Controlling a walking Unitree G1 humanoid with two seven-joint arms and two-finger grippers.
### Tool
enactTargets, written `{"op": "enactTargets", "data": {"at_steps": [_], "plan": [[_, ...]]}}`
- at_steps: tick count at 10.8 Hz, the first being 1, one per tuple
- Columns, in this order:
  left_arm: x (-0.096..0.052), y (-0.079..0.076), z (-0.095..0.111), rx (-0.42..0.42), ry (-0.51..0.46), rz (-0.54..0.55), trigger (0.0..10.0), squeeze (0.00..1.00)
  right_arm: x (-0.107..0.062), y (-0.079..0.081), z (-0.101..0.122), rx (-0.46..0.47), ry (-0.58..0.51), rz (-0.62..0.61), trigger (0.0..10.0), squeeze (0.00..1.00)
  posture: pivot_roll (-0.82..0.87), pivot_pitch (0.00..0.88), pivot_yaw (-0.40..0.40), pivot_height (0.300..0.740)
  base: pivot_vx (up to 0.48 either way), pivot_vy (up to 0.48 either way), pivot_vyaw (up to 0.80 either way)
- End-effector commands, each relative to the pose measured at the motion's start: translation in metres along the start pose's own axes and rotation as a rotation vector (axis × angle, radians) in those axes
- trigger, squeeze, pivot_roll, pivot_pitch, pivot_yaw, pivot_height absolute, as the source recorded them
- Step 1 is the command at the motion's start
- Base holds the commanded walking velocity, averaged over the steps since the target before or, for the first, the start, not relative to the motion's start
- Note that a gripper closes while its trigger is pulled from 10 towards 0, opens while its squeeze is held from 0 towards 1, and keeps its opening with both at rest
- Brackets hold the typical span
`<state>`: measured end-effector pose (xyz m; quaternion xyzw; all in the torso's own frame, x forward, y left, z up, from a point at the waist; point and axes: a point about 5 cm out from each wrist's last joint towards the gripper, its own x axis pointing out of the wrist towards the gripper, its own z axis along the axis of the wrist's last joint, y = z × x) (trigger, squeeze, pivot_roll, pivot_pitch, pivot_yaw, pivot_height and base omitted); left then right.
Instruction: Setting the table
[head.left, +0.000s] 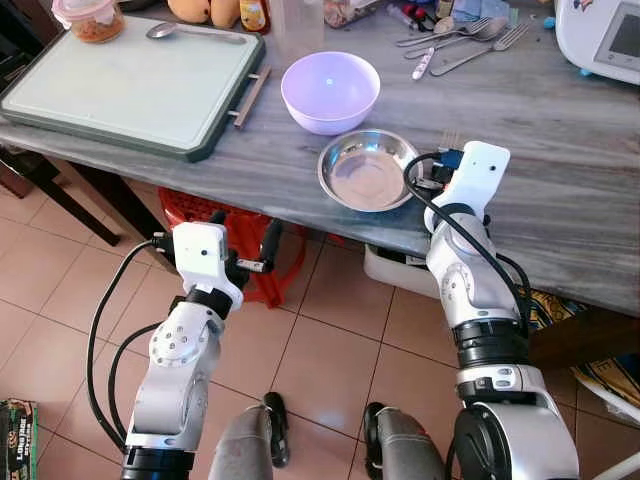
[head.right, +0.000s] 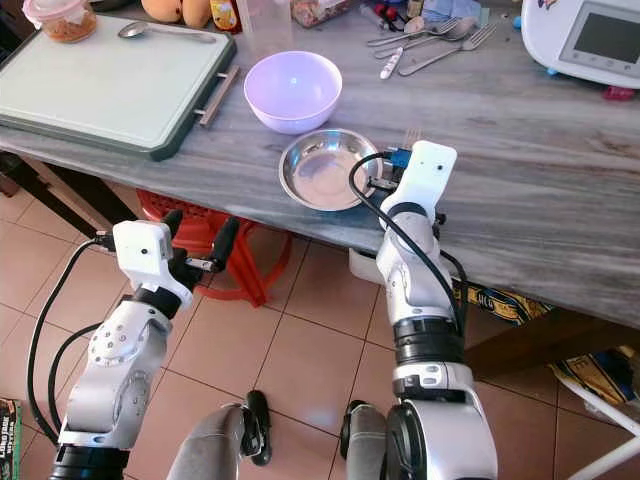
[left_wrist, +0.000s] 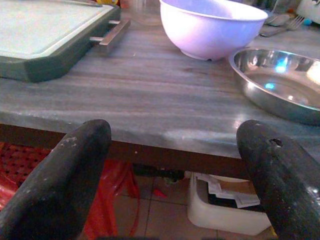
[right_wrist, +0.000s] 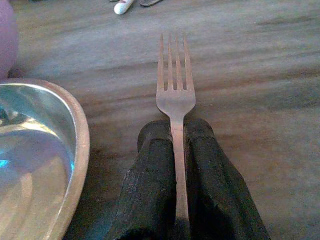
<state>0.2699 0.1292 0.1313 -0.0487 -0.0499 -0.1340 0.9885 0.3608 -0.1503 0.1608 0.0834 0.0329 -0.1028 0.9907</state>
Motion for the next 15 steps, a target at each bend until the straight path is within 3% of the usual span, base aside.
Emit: {"op": "enactTargets", "data": {"at_steps": [1,6,8,10,11,12,15], "plan": [[-0.001,0.0,-0.001,0.005,0.007,0.004,10.0,0.0,-0.007,-0.02,-0.044,-0.023,0.188,-0.076,10.0,0.0,-0.02,0.263,0.066,0.74,0.0,0.0,0.0],[-0.001,-0.002,-0.002,0.001,0.01,-0.004,10.0,0.0,-0.011,-0.024,-0.048,-0.034,0.207,-0.097,10.0,0.0,-0.03,0.267,0.068,0.74,0.0,0.0,0.0],[-0.001,-0.002,-0.001,0.001,0.01,-0.006,10.0,0.0,-0.012,-0.023,-0.048,-0.025,0.206,-0.092,10.0,1.0,-0.03,0.267,0.067,0.74,0.0,0.0,0.0],[0.0,-0.002,-0.001,0.0,0.009,-0.007,10.0,0.0,-0.012,-0.023,-0.047,-0.032,0.202,-0.095,10.0,1.0,-0.03,0.267,0.067,0.74,0.0,0.0,0.0],[0.0,-0.003,-0.002,-0.001,0.011,-0.009,10.0,0.0,-0.013,-0.023,-0.047,-0.044,0.2,-0.092,10.0,0.72,-0.03,0.265,0.067,0.74,0.0,0.0,0.0],[0.0,-0.003,-0.002,0.0,0.011,-0.01,10.0,0.0,-0.014,-0.023,-0.047,-0.05,0.198,-0.093,10.0,0.0,-0.03,0.264,0.066,0.74,0.0,0.0,0.0],[0.001,-0.004,-0.002,-0.003,0.007,-0.012,10.0,0.0,-0.015,-0.023,-0.035,-0.06,0.104,-0.088,10.0,0.0,-0.03,0.26,0.066,0.74,0.0,0.0,0.0]]}}
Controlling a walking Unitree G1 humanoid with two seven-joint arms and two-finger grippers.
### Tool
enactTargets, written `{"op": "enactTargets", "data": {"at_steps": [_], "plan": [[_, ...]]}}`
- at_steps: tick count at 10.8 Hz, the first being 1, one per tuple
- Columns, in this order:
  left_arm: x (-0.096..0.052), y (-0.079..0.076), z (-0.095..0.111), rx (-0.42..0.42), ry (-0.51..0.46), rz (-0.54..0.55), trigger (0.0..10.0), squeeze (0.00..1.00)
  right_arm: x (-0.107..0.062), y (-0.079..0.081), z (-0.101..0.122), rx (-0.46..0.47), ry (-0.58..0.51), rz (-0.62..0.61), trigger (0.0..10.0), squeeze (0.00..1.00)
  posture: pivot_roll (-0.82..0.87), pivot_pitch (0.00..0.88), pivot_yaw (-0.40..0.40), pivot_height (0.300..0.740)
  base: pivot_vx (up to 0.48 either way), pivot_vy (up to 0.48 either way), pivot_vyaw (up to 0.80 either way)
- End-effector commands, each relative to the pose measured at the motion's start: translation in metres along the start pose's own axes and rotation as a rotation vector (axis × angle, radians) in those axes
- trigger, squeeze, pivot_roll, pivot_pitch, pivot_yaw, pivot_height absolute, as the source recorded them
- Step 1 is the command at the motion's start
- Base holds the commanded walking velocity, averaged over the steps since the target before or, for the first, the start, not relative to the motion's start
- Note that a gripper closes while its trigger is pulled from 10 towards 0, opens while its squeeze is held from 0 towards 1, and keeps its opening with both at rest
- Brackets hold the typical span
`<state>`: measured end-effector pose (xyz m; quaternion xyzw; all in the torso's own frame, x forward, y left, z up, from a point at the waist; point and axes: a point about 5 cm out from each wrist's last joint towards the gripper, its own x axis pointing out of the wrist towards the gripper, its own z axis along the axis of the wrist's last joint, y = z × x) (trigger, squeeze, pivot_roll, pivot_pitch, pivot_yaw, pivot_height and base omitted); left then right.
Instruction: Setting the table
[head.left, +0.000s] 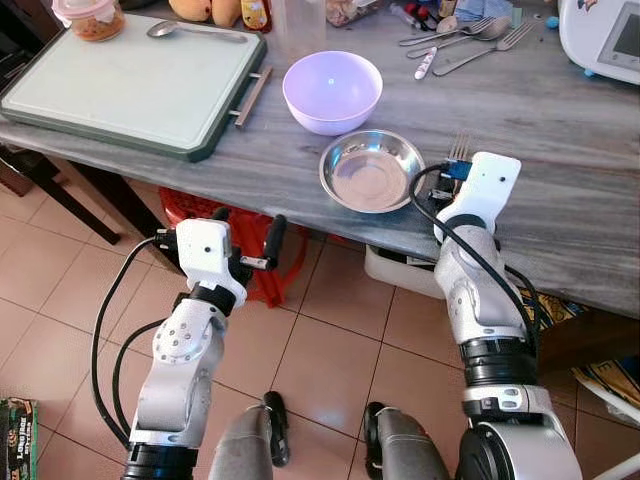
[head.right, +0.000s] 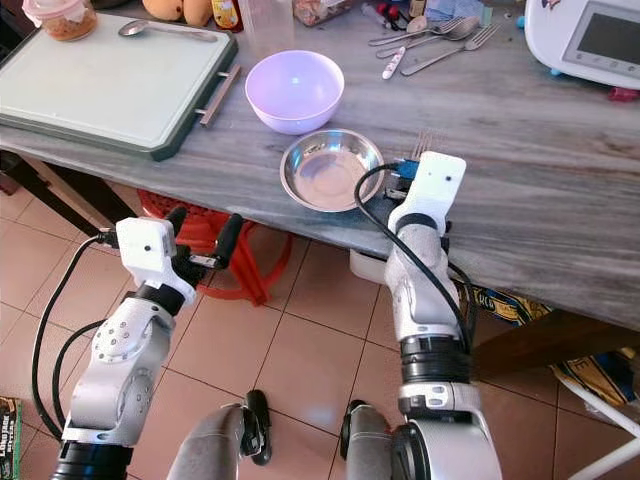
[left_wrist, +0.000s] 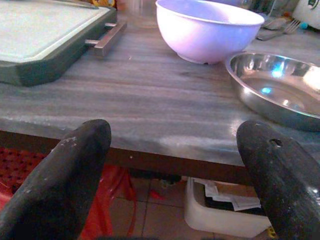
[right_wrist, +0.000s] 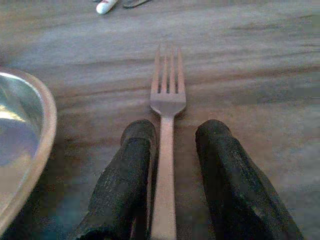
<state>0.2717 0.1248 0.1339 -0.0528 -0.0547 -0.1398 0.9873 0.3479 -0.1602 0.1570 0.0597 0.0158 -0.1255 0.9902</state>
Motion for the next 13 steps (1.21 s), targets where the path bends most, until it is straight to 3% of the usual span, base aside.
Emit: {"op": "enactTargets", "data": {"at_steps": [1,6,11,12,13], "plan": [[-0.002,0.0,-0.004,0.005,0.016,-0.001,10.0,0.0,-0.005,-0.01,-0.03,-0.019,0.12,-0.038,10.0,0.0,-0.03,0.26,0.067,0.74,0.0,0.0,0.0],[-0.001,0.0,-0.002,0.009,0.007,0.0,10.0,0.0,-0.004,-0.003,-0.018,0.05,0.017,0.013,10.0,0.0,-0.03,0.259,0.068,0.74,0.0,0.0,0.0],[0.001,0.0,-0.001,0.009,0.001,-0.006,10.0,0.0,-0.004,-0.002,-0.01,0.052,-0.056,0.038,10.0,0.0,-0.03,0.248,0.067,0.74,0.0,0.0,0.0],[0.001,0.0,-0.001,0.01,0.0,-0.006,10.0,0.0,-0.004,-0.004,-0.011,0.056,-0.054,0.046,10.0,0.36,-0.03,0.247,0.068,0.74,0.0,0.0,0.0],[0.001,0.0,-0.001,0.009,-0.001,-0.005,10.0,0.0,-0.005,-0.005,-0.014,0.04,-0.043,0.035,10.0,1.0,-0.03,0.246,0.066,0.74,0.0,0.0,0.0]]}}
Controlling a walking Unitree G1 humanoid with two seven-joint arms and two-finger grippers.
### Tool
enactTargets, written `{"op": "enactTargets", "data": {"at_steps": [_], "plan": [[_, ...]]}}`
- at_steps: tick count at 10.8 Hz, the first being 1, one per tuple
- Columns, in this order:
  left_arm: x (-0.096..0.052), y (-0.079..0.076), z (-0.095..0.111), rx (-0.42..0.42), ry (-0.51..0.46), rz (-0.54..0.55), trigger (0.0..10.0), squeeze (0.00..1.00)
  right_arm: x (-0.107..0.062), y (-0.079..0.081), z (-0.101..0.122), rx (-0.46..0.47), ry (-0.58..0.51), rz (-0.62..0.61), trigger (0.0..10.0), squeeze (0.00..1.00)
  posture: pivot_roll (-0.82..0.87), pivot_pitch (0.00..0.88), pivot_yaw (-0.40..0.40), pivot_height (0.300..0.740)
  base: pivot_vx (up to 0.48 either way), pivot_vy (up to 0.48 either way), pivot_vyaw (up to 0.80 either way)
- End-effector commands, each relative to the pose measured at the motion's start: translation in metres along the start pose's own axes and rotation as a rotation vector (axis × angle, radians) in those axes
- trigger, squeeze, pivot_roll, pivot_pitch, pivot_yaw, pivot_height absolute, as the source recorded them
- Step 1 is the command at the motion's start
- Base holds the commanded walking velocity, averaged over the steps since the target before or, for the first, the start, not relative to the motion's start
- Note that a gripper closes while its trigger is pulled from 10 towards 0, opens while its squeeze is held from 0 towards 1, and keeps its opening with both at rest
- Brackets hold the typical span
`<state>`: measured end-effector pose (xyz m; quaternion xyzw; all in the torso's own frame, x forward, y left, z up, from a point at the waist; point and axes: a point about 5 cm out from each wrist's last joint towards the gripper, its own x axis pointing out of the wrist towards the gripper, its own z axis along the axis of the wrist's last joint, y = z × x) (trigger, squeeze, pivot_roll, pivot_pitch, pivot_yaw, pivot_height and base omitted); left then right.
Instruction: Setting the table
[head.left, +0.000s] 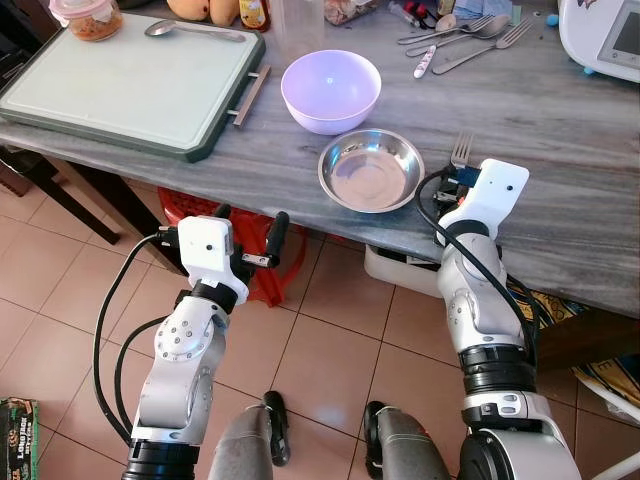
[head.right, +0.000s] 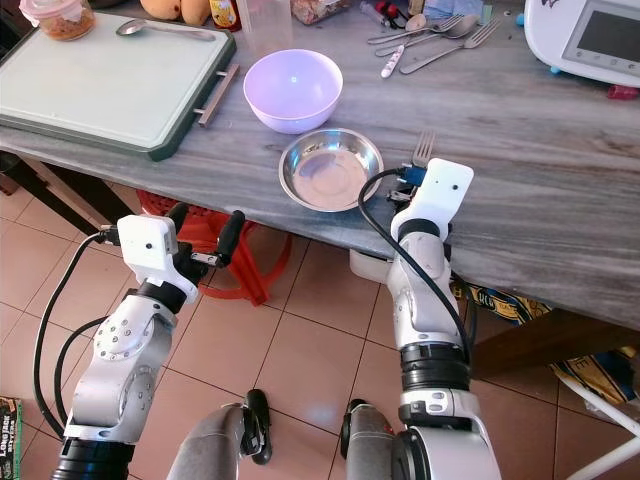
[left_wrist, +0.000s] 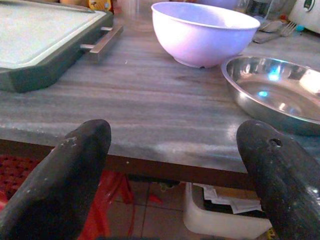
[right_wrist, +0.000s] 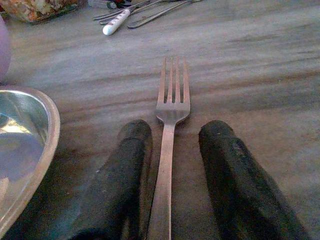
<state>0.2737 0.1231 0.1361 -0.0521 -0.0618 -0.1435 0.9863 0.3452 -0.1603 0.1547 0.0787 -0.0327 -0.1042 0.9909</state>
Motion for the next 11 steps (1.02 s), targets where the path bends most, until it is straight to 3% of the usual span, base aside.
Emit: {"op": "enactTargets", "data": {"at_steps": [1,4,5,11], "plan": [[-0.001,0.001,-0.003,0.006,0.012,0.004,10.0,0.0,-0.004,-0.005,-0.011,-0.006,0.041,-0.009,10.0,1.0,-0.03,0.246,0.065,0.74,0.0,0.0,0.0],[-0.001,0.001,-0.003,0.003,0.011,0.003,10.0,0.0,-0.006,-0.003,-0.007,-0.029,0.008,0.015,10.0,0.99,-0.03,0.246,0.065,0.74,0.0,0.0,0.0],[-0.001,0.001,-0.003,0.003,0.01,0.003,10.0,0.0,-0.006,-0.004,-0.006,-0.03,0.002,0.017,10.0,0.0,-0.03,0.245,0.065,0.74,0.0,0.0,0.0],[0.002,0.0,-0.002,0.002,-0.002,-0.002,10.0,0.0,-0.014,-0.013,0.016,-0.075,-0.136,0.021,10.0,0.0,-0.04,0.239,0.068,0.74,0.0,0.0,0.0]]}}
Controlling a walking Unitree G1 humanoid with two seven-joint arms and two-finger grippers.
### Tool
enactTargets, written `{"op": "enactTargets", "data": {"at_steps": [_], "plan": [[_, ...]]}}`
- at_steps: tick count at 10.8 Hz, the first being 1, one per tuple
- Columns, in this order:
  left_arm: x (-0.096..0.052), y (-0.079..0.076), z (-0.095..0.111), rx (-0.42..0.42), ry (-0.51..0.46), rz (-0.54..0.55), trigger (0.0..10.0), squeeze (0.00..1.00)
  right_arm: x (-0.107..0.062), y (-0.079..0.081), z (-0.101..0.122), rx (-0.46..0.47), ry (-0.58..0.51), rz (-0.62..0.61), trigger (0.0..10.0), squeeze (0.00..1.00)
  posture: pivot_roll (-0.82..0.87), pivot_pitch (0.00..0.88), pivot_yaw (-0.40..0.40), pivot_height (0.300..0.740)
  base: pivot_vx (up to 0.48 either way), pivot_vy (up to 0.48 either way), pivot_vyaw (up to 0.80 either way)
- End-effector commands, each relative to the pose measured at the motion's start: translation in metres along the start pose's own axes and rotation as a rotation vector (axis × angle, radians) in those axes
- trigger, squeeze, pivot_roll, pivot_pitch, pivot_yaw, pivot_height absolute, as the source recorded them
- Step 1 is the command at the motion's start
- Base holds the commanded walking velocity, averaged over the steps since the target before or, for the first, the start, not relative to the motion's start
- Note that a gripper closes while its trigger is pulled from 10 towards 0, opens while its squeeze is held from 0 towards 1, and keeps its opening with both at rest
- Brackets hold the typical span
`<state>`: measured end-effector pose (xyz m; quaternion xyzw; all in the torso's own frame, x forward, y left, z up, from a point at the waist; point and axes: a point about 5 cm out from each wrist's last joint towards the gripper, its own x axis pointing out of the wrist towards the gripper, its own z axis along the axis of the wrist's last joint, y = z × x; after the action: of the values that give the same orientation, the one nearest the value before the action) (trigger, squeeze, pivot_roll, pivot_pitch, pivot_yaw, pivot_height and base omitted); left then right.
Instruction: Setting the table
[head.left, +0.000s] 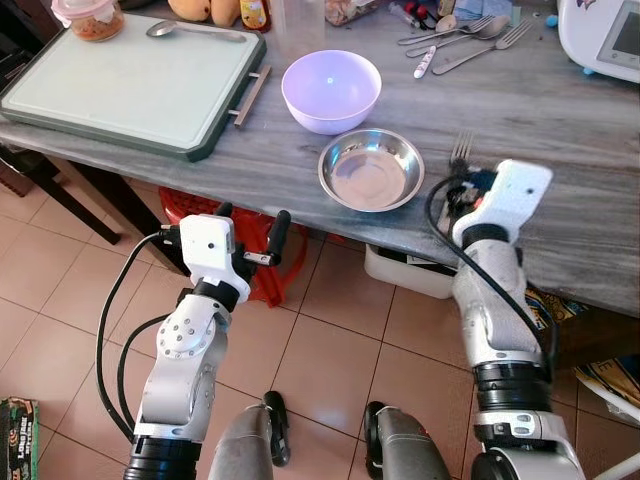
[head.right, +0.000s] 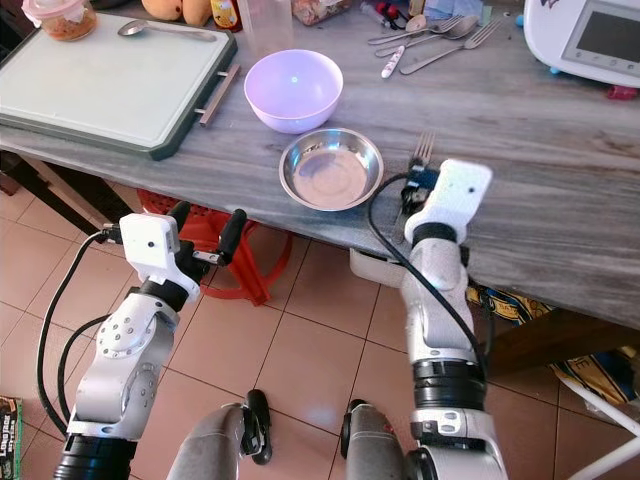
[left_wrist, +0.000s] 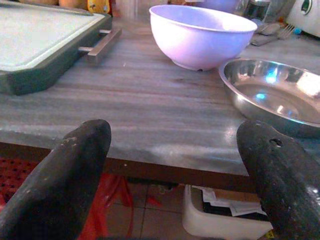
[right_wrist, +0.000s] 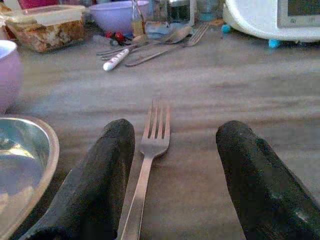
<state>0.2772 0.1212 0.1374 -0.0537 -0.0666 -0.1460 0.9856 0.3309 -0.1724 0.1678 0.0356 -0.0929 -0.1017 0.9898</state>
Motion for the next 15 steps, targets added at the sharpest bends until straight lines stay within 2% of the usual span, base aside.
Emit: {"op": "enactTargets", "data": {"at_steps": [1,2,3,4,6,8,11,13,15], "plan": [[-0.001,0.001,-0.001,0.004,0.005,0.002,10.0,0.0,-0.002,-0.001,0.003,-0.006,-0.018,0.002,10.0,0.0,-0.03,0.242,0.069,0.74,0.0,0.0,0.0],[-0.002,0.002,-0.001,0.005,0.003,0.003,10.0,0.0,-0.002,-0.002,0.006,-0.025,-0.038,-0.001,10.0,0.0,-0.03,0.241,0.069,0.74,0.0,0.0,0.0],[-0.003,0.003,-0.001,0.007,0.006,0.007,10.0,0.0,-0.004,-0.012,0.012,-0.114,-0.076,-0.044,10.0,0.0,-0.03,0.24,0.071,0.74,0.0,0.0,0.0],[-0.002,0.003,-0.001,0.008,0.006,0.006,10.0,0.0,-0.003,-0.017,0.016,-0.157,-0.098,-0.058,10.0,0.0,-0.04,0.241,0.073,0.74,0.0,0.0,0.0],[-0.005,0.003,-0.001,0.012,0.013,-0.001,10.0,0.0,0.001,-0.042,0.019,-0.191,-0.066,-0.187,10.0,0.0,-0.03,0.257,0.081,0.74,0.0,0.0,0.0],[-0.011,0.007,-0.001,0.021,0.03,0.001,10.0,0.0,0.0,-0.061,0.012,-0.223,0.024,-0.271,10.0,0.0,-0.02,0.276,0.089,0.74,0.0,0.0,0.0],[-0.014,0.008,0.0,0.029,0.044,-0.008,10.0,0.0,0.003,-0.061,-0.002,-0.212,0.136,-0.257,10.0,0.0,-0.01,0.291,0.096,0.74,0.0,0.0,0.0],[-0.016,0.014,0.001,0.046,0.053,-0.005,10.0,0.0,0.011,-0.057,-0.008,-0.208,0.192,-0.191,10.0,0.0,0.0,0.289,0.095,0.74,0.0,0.0,0.0],[-0.017,0.015,0.001,0.05,0.055,0.004,10.0,0.0,0.026,-0.051,-0.011,-0.232,0.247,-0.07,10.0,0.0,0.01,0.278,0.083,0.74,0.0,0.0,0.0]]}}
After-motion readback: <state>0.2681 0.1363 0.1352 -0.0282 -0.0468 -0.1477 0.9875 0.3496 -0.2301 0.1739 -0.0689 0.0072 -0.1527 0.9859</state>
